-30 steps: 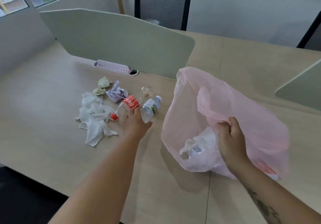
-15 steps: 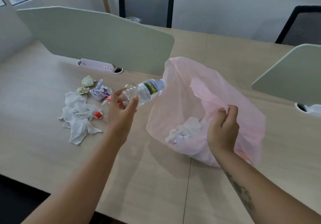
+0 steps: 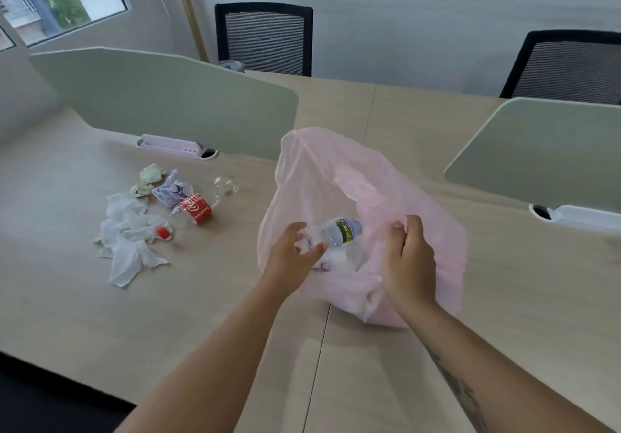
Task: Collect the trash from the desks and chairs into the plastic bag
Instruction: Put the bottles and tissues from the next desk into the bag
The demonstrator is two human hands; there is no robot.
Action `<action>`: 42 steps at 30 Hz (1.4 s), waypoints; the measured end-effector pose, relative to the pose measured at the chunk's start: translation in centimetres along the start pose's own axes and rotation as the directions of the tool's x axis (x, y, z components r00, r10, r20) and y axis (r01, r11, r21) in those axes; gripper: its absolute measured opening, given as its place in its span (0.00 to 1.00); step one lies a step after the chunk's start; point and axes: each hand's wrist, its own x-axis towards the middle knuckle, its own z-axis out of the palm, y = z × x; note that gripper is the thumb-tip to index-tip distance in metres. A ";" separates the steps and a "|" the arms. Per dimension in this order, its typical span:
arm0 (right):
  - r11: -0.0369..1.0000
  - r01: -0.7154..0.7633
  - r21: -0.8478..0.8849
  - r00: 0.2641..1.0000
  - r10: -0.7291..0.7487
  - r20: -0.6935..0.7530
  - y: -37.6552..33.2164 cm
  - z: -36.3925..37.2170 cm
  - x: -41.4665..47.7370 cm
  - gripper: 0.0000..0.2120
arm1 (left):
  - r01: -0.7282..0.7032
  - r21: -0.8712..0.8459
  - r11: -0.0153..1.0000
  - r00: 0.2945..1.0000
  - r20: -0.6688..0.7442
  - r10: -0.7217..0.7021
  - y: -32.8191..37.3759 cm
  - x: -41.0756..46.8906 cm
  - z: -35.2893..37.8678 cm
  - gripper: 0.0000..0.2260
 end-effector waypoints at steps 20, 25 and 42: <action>0.987 0.131 -0.095 0.921 -0.086 0.380 1.2 8.0 6.1 0.09 | 0.166 0.720 0.674 0.978 -0.031 -0.208 -9.2 -1.4 -3.2 0.46; 0.974 0.157 -0.165 0.938 -0.095 0.334 -2.5 11.7 7.7 0.04 | -0.091 0.704 0.704 0.947 -0.157 0.279 -8.6 2.4 -8.8 0.26; 0.845 0.059 -0.532 0.998 -0.032 0.059 -2.7 12.1 8.0 0.09 | 0.046 0.516 0.856 0.968 -0.234 0.089 -12.2 13.6 -19.5 0.28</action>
